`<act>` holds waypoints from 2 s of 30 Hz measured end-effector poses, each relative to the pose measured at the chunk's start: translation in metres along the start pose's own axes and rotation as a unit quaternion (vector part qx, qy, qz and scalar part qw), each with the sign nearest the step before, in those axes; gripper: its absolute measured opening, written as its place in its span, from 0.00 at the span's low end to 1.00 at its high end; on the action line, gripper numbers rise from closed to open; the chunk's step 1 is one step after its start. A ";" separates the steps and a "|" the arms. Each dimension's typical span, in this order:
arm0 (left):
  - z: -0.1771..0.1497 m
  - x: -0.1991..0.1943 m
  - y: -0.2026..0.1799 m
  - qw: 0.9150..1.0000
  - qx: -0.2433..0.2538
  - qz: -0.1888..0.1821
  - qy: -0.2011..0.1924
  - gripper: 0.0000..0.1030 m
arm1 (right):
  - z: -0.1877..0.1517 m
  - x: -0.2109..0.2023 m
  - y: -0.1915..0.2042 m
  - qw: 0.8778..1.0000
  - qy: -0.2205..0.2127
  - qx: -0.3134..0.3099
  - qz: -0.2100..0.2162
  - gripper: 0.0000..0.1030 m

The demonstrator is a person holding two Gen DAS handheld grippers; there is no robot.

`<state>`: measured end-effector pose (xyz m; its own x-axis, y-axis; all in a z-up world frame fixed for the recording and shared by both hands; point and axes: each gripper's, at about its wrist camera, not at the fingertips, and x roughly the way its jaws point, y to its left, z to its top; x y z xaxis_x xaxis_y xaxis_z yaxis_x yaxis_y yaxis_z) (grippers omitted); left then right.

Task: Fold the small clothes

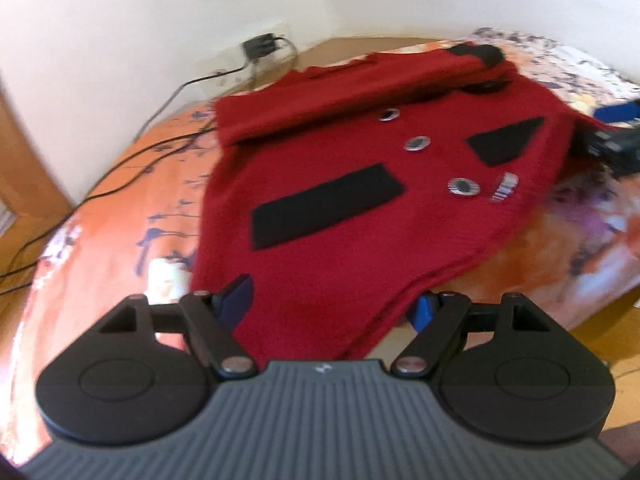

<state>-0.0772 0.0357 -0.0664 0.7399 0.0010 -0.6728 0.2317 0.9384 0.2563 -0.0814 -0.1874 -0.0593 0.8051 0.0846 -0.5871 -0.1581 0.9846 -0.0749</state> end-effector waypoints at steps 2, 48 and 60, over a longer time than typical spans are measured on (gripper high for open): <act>0.000 0.003 0.001 1.000 0.003 0.011 0.000 0.75 | -0.007 -0.001 -0.001 1.000 0.009 -0.006 0.001 0.82; 0.143 0.036 0.072 0.983 -0.065 -0.022 -0.168 0.09 | 0.140 0.037 -0.012 0.983 -0.156 0.037 -0.088 0.07; 0.195 0.076 0.084 0.982 -0.101 0.003 -0.157 0.09 | 0.190 0.087 -0.035 0.983 -0.162 0.023 -0.083 0.06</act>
<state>0.1212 0.0474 0.0394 0.9065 -0.0691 -0.4164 0.1193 0.9882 0.0957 0.1030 -0.1852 0.0456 0.9588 -0.0412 -0.2811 0.0111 0.9941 -0.1078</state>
